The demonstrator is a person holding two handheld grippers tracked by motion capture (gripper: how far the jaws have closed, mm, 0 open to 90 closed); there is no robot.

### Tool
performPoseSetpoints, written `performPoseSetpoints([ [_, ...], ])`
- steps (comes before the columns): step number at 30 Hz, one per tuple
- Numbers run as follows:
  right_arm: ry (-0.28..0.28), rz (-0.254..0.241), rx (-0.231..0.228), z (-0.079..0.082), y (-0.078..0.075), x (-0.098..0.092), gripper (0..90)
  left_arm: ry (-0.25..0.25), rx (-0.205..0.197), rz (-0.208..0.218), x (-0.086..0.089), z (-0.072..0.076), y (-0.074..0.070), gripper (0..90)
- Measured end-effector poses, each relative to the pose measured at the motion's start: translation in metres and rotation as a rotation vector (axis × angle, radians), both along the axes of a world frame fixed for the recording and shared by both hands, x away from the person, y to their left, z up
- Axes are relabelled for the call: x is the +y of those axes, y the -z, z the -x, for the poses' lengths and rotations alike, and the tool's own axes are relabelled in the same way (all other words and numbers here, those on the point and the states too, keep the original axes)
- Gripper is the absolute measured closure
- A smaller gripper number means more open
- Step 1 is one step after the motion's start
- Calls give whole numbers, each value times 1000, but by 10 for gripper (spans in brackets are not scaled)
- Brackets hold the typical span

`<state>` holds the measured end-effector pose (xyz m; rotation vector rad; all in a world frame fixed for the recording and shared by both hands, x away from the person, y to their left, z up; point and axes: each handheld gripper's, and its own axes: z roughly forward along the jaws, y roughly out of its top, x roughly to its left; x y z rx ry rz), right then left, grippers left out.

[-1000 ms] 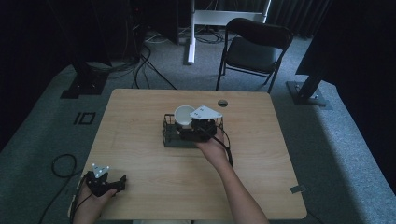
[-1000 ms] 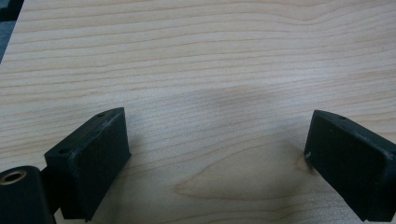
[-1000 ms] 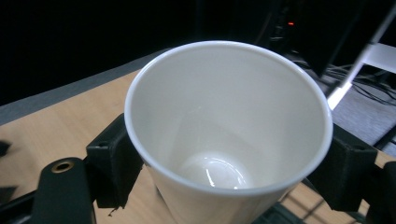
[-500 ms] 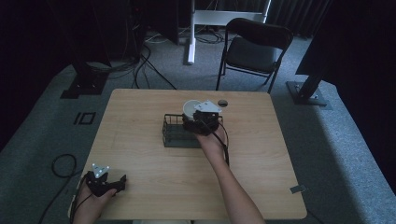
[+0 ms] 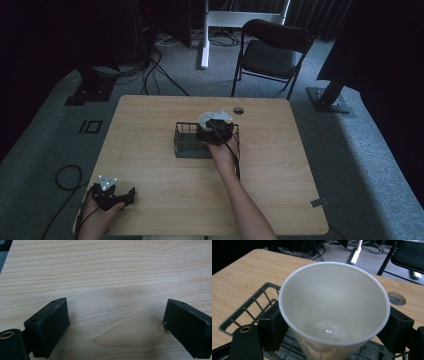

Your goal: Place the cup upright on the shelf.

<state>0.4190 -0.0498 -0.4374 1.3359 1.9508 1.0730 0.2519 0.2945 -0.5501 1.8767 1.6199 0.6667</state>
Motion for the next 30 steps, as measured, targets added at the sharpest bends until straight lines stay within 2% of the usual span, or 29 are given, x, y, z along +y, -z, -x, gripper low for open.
performPoseSetpoints([
  [5,-6,-4,19,-3,6,0,202,0,-1,0,0,0,0,68],
  [11,-13,28,42,-5,13,5,202,0,-1,0,0,0,0,68],
  [18,-7,22,36,-3,15,4,202,0,-1,0,0,0,0,68],
  [29,-7,-11,21,1,19,0,200,0,-1,0,0,0,0,68],
  [30,-14,-32,30,0,19,-2,195,0,-1,0,0,0,0,68],
])
